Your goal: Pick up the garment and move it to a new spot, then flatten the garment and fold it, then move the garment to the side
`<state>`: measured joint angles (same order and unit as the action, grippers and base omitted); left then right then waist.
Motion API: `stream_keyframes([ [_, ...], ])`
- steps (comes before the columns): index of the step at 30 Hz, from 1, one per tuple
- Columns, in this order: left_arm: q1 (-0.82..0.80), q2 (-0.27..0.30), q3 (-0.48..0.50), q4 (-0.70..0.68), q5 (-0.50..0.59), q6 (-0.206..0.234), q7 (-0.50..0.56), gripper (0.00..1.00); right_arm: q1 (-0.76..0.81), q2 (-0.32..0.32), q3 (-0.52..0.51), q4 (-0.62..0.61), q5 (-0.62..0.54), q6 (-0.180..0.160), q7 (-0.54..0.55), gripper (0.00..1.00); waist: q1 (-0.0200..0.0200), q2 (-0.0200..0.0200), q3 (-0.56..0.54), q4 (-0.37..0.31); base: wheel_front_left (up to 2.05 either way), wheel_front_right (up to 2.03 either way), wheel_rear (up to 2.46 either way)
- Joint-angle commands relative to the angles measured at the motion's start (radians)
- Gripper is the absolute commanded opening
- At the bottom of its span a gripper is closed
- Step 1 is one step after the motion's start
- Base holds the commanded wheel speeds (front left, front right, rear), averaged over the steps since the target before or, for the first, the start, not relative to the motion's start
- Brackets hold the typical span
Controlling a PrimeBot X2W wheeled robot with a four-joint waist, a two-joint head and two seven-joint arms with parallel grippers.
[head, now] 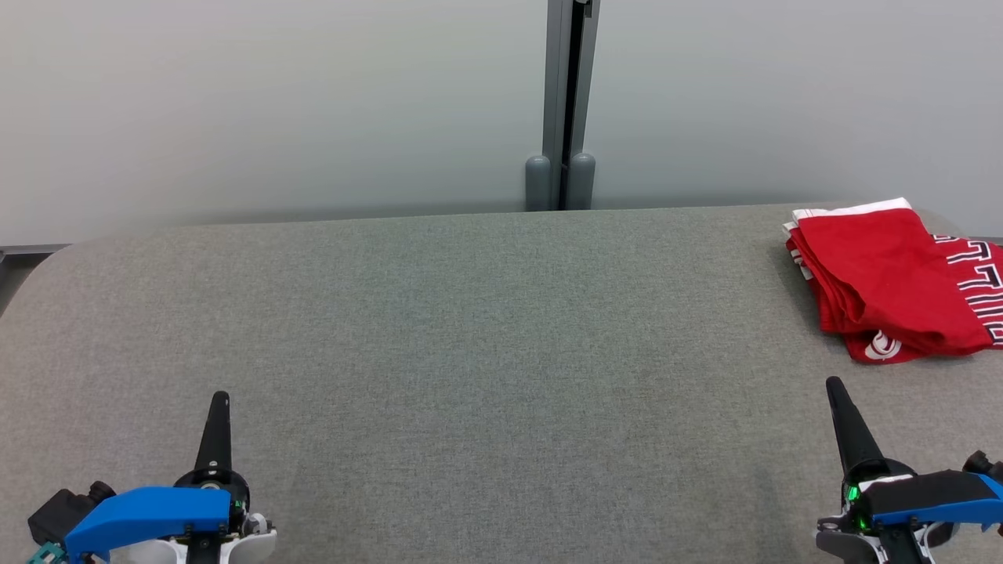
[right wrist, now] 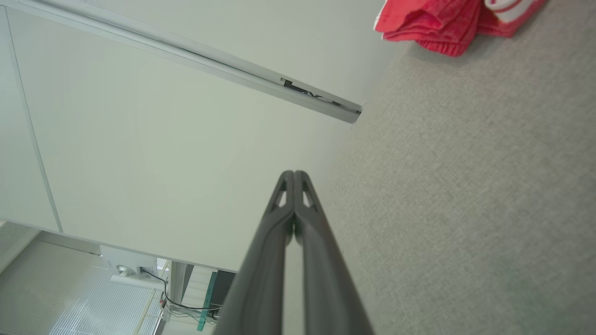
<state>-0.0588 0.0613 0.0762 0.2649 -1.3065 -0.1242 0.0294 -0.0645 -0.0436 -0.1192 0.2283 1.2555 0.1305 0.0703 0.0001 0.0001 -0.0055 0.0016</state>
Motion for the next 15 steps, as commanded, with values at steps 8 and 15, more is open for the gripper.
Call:
stream_keyframes([
  [8, -0.03, -0.001, 0.012, -0.013, -0.077, -0.009, 0.023, 0.0, -0.026, -0.009, 0.002, 0.001, 0.093, 0.0, 0.015, 0.0, -0.0001, -0.0001, 0.002, 0.0, 0.0, 0.0, 0.0],
  [15, -0.035, -0.004, 0.02, -0.015, -0.13, -0.009, 0.039, 0.0, -0.033, -0.009, 0.003, 0.004, 0.153, 0.0, 0.021, 0.0, -0.0001, -0.0001, 0.003, -0.001, 0.0, 0.0, 0.0],
])
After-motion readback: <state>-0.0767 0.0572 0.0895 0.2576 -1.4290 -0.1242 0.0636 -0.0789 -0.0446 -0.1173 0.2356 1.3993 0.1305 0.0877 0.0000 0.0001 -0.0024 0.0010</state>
